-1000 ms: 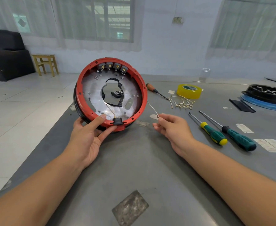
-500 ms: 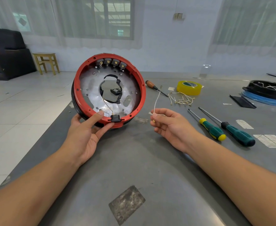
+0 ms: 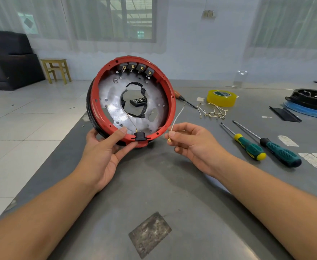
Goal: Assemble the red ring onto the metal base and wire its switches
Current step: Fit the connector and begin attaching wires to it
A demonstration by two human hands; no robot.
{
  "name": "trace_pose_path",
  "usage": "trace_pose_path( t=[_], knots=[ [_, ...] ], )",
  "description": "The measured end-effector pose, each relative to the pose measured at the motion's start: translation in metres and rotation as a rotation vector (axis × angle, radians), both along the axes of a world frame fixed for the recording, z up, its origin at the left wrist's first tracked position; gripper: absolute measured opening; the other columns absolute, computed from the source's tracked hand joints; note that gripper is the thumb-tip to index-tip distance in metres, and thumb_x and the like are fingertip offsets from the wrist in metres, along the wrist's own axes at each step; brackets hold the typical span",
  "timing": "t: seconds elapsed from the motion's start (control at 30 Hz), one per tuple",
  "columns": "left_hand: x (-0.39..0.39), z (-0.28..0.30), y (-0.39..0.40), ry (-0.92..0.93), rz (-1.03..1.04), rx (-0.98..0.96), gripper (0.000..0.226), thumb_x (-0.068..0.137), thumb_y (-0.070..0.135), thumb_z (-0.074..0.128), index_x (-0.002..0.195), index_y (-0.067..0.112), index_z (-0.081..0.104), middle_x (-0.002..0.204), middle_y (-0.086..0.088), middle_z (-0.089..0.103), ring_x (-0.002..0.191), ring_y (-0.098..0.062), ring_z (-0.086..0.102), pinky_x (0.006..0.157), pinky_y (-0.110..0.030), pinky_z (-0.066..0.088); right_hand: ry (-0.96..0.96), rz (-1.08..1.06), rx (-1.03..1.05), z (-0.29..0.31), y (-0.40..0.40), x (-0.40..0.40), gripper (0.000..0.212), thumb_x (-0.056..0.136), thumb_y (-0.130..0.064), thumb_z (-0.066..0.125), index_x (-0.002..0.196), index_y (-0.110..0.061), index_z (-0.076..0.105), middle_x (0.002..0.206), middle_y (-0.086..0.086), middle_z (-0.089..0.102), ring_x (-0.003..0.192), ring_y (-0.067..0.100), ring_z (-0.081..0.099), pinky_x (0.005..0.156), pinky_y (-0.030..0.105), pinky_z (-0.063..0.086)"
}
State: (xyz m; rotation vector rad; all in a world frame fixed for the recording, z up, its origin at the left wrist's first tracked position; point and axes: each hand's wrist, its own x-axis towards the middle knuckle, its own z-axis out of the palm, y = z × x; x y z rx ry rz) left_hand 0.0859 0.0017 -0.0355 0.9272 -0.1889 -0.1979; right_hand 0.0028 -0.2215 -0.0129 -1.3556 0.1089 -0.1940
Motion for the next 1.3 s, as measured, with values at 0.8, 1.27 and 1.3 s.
trace_pose_path(
  t=[0.8, 1.27, 1.3],
  knots=[
    [-0.018, -0.006, -0.016, -0.069, -0.070, 0.031, 0.081, 0.070, 0.007, 0.086, 0.140, 0.021, 0.047, 0.106, -0.009, 0.076, 0.102, -0.031, 0.078, 0.079, -0.047, 0.065, -0.147, -0.083, -0.460, 0.038, 0.014, 0.009, 0.013, 0.085, -0.004, 0.080, 0.095, -0.007, 0.072, 0.068, 0.000, 0.071, 0.062, 0.010, 0.069, 0.056, 0.019, 0.053],
    [-0.020, -0.008, -0.020, -0.121, -0.059, 0.082, 0.082, 0.071, 0.006, 0.087, 0.137, 0.029, 0.045, 0.124, -0.012, 0.067, 0.097, -0.033, 0.078, 0.078, -0.048, 0.065, 0.001, -0.147, -0.556, 0.042, 0.018, 0.011, 0.009, 0.086, -0.013, 0.080, 0.090, -0.013, 0.072, 0.058, -0.006, 0.069, 0.055, 0.007, 0.067, 0.044, 0.016, 0.044],
    [-0.020, -0.007, -0.020, -0.123, -0.057, 0.087, 0.082, 0.071, 0.006, 0.087, 0.137, 0.029, 0.045, 0.126, -0.013, 0.066, 0.098, -0.032, 0.078, 0.078, -0.048, 0.065, 0.013, -0.146, -0.555, 0.041, 0.019, 0.011, 0.009, 0.086, -0.014, 0.080, 0.090, -0.013, 0.072, 0.058, -0.006, 0.069, 0.056, 0.007, 0.067, 0.044, 0.016, 0.044]
  ],
)
